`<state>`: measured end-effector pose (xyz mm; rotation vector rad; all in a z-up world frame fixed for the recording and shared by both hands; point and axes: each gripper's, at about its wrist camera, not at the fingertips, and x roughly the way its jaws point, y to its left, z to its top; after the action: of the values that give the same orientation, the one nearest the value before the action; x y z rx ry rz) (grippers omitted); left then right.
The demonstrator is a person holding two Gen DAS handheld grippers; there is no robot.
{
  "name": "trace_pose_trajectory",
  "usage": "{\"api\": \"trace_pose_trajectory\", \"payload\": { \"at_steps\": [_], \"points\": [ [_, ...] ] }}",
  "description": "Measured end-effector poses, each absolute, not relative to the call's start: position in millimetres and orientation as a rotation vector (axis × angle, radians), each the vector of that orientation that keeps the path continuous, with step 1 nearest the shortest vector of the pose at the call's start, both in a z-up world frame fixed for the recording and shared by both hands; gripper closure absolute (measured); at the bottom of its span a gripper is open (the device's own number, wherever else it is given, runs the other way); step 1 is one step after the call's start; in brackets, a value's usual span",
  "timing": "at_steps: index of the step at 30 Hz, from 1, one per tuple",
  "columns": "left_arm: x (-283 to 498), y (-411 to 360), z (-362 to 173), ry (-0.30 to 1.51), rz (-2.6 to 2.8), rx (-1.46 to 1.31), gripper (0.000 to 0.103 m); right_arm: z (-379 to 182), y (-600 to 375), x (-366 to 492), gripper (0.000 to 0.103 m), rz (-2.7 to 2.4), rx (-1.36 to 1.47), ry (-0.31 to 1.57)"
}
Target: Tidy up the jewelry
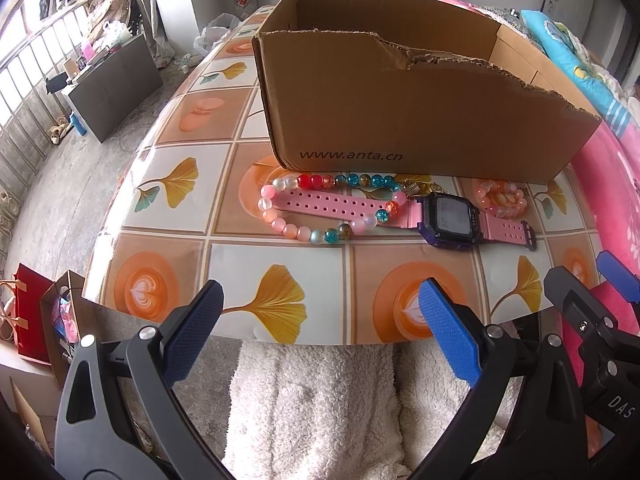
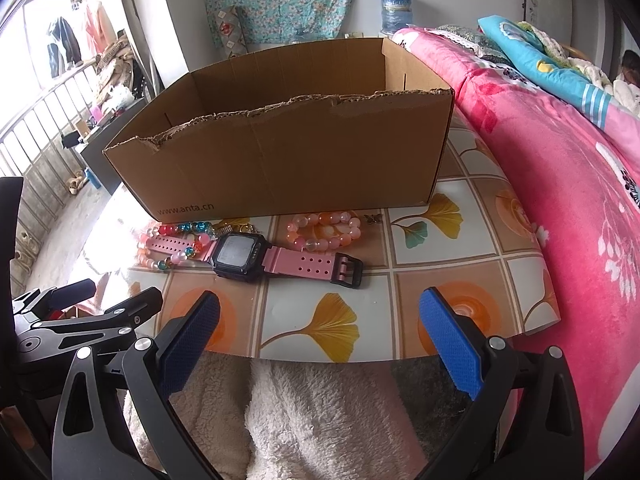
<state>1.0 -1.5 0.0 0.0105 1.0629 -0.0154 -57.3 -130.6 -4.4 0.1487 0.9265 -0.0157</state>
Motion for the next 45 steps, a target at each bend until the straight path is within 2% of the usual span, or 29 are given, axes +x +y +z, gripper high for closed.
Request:
{"api": "trace_pose_trajectory", "payload": {
  "at_steps": [45],
  "points": [
    [1.6,4.1,3.4,1.059,-0.014,0.018,0.009,-3.9,-129.7,-58.9,0.005,-0.011,0.149,0.927]
  ]
}}
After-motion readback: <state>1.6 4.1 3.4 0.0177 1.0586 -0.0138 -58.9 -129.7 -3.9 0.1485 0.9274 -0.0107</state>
